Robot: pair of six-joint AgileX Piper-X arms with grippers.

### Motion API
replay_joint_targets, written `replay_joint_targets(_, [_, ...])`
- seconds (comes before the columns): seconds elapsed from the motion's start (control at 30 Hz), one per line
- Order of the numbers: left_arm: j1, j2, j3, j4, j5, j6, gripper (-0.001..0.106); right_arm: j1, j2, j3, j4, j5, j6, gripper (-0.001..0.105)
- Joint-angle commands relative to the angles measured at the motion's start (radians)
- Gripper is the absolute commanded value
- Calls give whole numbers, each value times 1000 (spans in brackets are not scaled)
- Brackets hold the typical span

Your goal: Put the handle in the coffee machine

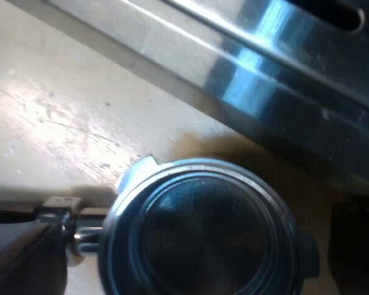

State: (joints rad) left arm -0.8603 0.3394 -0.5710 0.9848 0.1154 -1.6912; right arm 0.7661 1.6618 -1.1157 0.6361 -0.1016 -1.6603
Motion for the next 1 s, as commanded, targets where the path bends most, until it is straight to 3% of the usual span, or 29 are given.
replay_joint_targets(0.03, [-4, 2, -9, -9, -7, -1, 75, -5, 11, -7, -3, 46, 5, 87])
replay_joint_targets(0.23, [-4, 2, -9, -9, -7, -1, 75, -5, 11, -7, -5, 89, 18, 87])
replay_joint_targets(0.33, [-4, 2, -9, -9, -7, -1, 75, -5, 11, -7, -5, 89, 18, 79])
replay_joint_targets(0.37, [-4, 2, -9, -9, -7, -1, 75, -5, 11, -7, -5, 89, 18, 60])
replay_joint_targets(0.4, [-4, 2, -9, -9, -7, -1, 75, -5, 11, -7, -5, 89, 18, 55])
replay_joint_targets(0.47, [-4, 2, -9, -9, -7, -1, 75, -5, 11, -7, -5, 85, 18, 33])
replay_joint_targets(0.63, [-4, 2, -9, -9, -7, -1, 75, -5, 7, -7, -2, 49, 36, 0])
replay_joint_targets(1.0, [-4, 2, -9, -9, -7, -1, 75, -4, -78, -7, 107, 37, 82, 0])
